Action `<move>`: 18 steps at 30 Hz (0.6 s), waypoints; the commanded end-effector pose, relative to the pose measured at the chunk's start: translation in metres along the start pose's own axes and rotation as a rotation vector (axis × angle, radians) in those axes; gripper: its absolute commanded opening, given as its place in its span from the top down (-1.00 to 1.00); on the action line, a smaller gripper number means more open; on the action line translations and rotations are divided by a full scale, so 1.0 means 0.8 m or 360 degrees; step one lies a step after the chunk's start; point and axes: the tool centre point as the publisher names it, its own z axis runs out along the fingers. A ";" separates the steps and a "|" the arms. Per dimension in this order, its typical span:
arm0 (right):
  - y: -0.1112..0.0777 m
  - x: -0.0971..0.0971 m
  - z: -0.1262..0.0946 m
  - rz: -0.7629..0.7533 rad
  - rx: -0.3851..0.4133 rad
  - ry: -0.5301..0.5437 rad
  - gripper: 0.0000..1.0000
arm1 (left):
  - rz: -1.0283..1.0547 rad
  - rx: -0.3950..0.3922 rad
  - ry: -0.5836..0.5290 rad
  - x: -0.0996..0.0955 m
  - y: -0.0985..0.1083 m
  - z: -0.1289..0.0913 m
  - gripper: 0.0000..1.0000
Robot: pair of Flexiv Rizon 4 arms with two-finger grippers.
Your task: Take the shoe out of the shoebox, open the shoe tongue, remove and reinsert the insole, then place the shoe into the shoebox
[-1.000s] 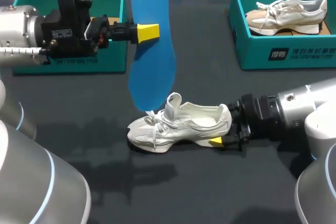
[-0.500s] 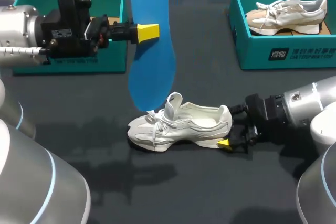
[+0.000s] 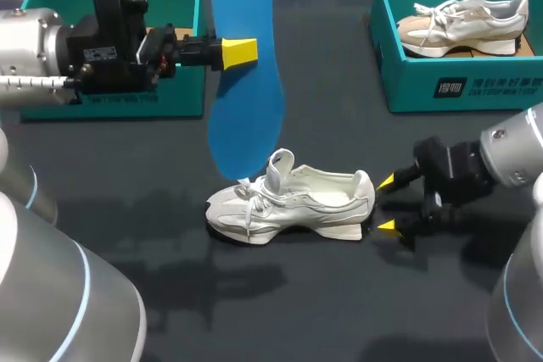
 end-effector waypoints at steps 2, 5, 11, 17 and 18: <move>0.008 0.007 -0.018 0.0015 0.0302 -0.0014 -1.00 | 0.0000 0.0001 0.0000 -0.001 0.000 0.001 1.00; 0.008 0.007 -0.018 0.0015 0.0302 -0.0014 -1.00 | 0.0000 0.0001 0.0000 -0.001 0.000 0.001 1.00; 0.019 0.006 -0.025 -0.0006 0.0391 -0.0067 -1.00 | 0.0000 0.0001 0.0000 -0.001 0.000 0.001 1.00; 0.039 0.005 -0.035 0.0053 0.0731 -0.0148 -1.00 | 0.0000 0.0001 0.0000 -0.001 0.000 0.001 1.00; 0.042 0.006 -0.037 0.0075 0.0800 -0.0183 -1.00 | 0.0000 0.0001 0.0000 -0.001 0.000 0.001 1.00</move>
